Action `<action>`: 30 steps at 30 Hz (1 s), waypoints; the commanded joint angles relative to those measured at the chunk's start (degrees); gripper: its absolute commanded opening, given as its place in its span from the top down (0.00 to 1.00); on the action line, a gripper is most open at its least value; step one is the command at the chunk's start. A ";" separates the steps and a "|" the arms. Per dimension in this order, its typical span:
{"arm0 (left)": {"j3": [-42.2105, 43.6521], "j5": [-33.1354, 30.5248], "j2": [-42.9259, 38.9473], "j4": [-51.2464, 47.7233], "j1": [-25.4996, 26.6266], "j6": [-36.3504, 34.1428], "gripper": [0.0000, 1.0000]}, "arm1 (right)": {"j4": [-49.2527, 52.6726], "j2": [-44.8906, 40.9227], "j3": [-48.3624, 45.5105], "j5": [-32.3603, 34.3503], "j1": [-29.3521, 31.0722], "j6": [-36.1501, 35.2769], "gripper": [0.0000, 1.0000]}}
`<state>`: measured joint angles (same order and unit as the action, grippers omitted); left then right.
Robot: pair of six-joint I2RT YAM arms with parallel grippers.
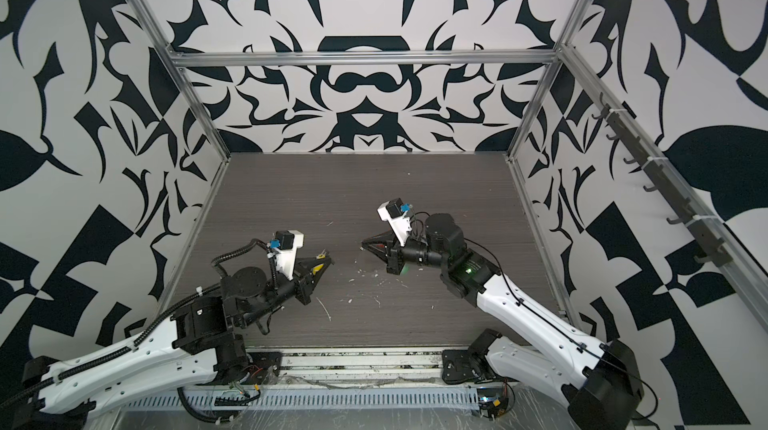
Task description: Remove the keys from the keyring
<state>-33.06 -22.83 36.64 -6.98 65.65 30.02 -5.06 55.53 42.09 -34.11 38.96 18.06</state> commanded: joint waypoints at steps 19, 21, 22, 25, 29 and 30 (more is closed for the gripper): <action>14.24 29.99 12.28 20.64 -31.65 12.04 1.00 | -3.52 -1.26 -0.95 2.02 -0.12 0.86 1.00; 16.11 34.39 14.35 25.25 -35.07 14.40 1.00 | -3.49 -1.30 -0.80 2.12 -0.11 0.84 1.00; 16.90 36.25 15.65 27.43 -36.63 15.72 1.00 | -3.48 -1.29 -0.70 2.07 -0.14 0.86 1.00; 18.22 40.12 19.17 33.05 -39.54 18.29 1.00 | -3.27 -1.39 -0.51 2.12 -0.13 0.90 1.00; 17.99 42.75 24.47 37.71 -41.46 20.17 1.00 | -3.23 -1.54 -0.76 2.38 -0.15 1.11 1.00; 18.08 43.47 25.81 39.13 -42.04 20.69 1.00 | -3.28 -1.57 -0.69 2.38 -0.14 1.10 1.00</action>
<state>-15.18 15.81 60.07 24.14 24.77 47.42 -4.97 55.18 40.86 -32.25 38.96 18.76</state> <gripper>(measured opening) 0.063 0.043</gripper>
